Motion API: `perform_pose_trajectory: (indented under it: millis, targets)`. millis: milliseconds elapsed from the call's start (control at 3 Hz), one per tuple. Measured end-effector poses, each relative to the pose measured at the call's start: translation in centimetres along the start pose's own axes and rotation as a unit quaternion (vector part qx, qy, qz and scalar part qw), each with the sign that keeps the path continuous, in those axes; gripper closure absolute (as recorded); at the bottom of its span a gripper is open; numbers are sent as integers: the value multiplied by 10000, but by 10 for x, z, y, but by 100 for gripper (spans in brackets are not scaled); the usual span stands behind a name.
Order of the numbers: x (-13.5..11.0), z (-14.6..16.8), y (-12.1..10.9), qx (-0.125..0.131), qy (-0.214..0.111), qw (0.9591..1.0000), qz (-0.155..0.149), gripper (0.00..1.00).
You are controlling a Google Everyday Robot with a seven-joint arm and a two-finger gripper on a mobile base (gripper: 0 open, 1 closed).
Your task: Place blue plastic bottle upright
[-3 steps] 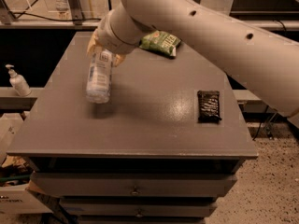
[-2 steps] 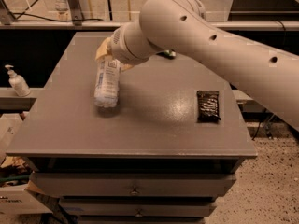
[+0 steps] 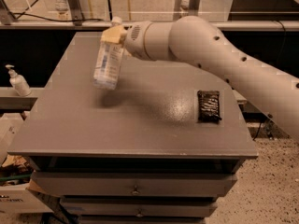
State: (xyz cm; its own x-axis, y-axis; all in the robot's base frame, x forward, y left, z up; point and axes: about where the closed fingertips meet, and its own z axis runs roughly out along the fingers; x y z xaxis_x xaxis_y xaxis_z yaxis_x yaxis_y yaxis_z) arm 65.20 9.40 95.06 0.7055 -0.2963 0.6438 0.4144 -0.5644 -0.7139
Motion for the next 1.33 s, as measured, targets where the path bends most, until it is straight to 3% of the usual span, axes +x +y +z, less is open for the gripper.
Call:
perform_pose_trajectory:
  millis: [333,667,1333]
  targets:
    - [33,-11,-11,651,559,9963,-3,100]
    - [41,-17,-24,1049,782,9904,-456,100]
    - [40,-14,-35,1193,733,9864,-856,100]
